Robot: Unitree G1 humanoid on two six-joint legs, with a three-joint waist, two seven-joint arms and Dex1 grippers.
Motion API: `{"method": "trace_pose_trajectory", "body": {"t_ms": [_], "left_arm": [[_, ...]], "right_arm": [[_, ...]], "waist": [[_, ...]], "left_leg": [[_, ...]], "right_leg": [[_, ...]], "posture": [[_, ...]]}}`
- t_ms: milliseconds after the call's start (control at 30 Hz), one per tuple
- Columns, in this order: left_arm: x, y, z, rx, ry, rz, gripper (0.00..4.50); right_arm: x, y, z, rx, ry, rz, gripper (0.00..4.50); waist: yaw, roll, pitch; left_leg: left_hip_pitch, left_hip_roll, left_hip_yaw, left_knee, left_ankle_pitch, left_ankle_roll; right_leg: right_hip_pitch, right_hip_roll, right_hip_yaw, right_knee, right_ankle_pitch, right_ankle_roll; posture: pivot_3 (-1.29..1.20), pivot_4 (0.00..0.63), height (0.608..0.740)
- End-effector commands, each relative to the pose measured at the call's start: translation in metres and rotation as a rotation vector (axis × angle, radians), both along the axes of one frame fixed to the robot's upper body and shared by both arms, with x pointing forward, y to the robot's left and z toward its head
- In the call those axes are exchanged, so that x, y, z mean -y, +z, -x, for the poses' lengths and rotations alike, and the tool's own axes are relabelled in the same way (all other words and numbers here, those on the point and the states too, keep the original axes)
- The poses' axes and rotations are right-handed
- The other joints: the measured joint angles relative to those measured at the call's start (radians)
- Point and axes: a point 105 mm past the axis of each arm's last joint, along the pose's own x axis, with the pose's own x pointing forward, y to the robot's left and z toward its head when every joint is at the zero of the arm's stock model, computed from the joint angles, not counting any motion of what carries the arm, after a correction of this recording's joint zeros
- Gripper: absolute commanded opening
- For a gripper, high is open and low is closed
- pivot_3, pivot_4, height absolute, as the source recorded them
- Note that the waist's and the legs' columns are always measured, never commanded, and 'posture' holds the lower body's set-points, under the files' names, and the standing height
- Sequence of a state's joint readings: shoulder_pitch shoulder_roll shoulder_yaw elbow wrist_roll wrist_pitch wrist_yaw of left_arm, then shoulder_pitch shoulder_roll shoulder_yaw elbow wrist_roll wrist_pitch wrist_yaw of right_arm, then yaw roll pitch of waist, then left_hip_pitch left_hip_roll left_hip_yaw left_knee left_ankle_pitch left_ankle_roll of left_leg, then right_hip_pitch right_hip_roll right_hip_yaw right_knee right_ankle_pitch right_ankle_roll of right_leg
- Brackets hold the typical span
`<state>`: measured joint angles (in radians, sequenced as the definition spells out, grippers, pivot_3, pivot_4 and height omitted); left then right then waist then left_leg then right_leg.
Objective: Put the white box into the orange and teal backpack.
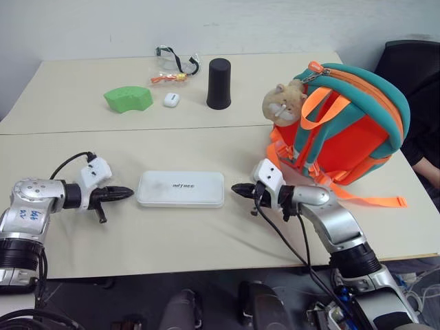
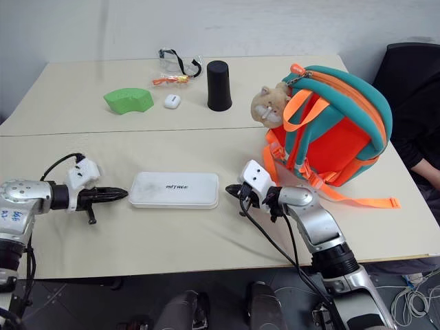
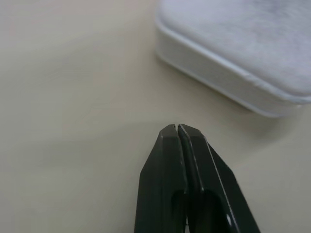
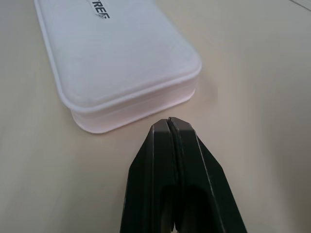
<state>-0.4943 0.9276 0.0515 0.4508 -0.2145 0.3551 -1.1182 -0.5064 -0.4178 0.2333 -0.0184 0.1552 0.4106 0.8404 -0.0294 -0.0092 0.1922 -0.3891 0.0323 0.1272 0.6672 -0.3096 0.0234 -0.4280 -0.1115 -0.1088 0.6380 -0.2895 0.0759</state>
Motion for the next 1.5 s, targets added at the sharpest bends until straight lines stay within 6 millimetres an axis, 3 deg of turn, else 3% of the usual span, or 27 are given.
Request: {"method": "trace_pose_trajectory", "body": {"t_ms": [33, 167, 400, 800, 933, 1167, 1300, 1500], "left_arm": [[-0.005, 0.017, 0.004, -0.138, 0.073, 0.173, 0.96], [0.002, 0.024, 0.011, -0.279, 0.066, 0.314, 2.16], [0.012, 0.028, -0.004, -0.382, 0.154, 0.467, 4.43], [0.074, 0.010, -0.018, -0.604, 0.085, 0.543, 4.43], [0.087, 0.018, -0.023, -0.613, 0.038, 0.553, 4.43], [0.092, 0.034, -0.027, -0.605, -0.026, 0.576, 4.43], [0.098, 0.041, -0.027, -0.593, -0.082, 0.587, 3.54], [0.100, 0.056, -0.021, -0.599, -0.152, 0.636, 1.65]], "right_arm": [[-0.006, 0.011, -0.002, 0.057, 0.023, -0.004, 0.00], [-0.009, 0.012, -0.003, 0.072, 0.040, 0.005, 0.00], [-0.011, 0.013, -0.003, 0.084, 0.055, 0.016, 0.00], [-0.011, 0.014, -0.003, 0.093, 0.051, 0.020, 0.00], [-0.008, 0.011, -0.001, 0.088, 0.042, 0.023, 0.00], [-0.005, 0.006, 0.002, 0.083, 0.017, 0.019, 0.00], [-0.003, 0.003, 0.005, 0.080, 0.008, 0.017, 0.00], [0.000, 0.000, 0.010, 0.080, 0.000, 0.020, 0.00]], "waist": [[0.000, -0.001, 0.000], [-0.001, -0.001, 0.000], [0.000, -0.002, 0.000], [0.004, -0.003, -0.001], [0.006, -0.004, -0.001], [0.002, -0.004, -0.001], [0.001, -0.004, -0.001], [0.002, -0.004, 0.000]], "left_leg": [[-0.001, 0.000, 0.000, 0.000, 0.000, 0.000], [-0.001, -0.001, 0.001, 0.001, 0.000, 0.001], [-0.001, -0.001, 0.000, 0.002, 0.000, 0.001], [-0.001, -0.001, 0.000, 0.008, 0.000, 0.001], [-0.003, -0.001, -0.002, 0.012, 0.000, 0.001], [-0.004, -0.001, -0.002, 0.012, 0.000, 0.001], [-0.004, -0.001, -0.002, 0.012, 0.000, 0.001], [-0.005, -0.001, -0.002, 0.013, 0.000, 0.001]], "right_leg": [[0.000, 0.001, 0.000, 0.000, 0.000, 0.000], [0.000, 0.002, 0.001, 0.000, 0.000, 0.001], [0.000, 0.002, 0.001, 0.001, 0.000, 0.001], [0.000, 0.002, 0.002, 0.005, 0.000, 0.001], [0.001, 0.001, 0.002, 0.006, 0.000, 0.001], [-0.001, 0.002, 0.002, 0.006, 0.000, 0.001], [-0.001, 0.002, 0.002, 0.006, 0.000, 0.001], [-0.001, 0.002, 0.002, 0.006, 0.000, 0.001]], "posture": [[0.00, 0.150, 0.740], [0.00, 0.150, 0.740], [0.00, 0.150, 0.740], [0.00, 0.150, 0.740], [0.00, 0.150, 0.740], [0.00, 0.150, 0.740], [0.00, 0.150, 0.740], [0.00, 0.150, 0.740]]}}
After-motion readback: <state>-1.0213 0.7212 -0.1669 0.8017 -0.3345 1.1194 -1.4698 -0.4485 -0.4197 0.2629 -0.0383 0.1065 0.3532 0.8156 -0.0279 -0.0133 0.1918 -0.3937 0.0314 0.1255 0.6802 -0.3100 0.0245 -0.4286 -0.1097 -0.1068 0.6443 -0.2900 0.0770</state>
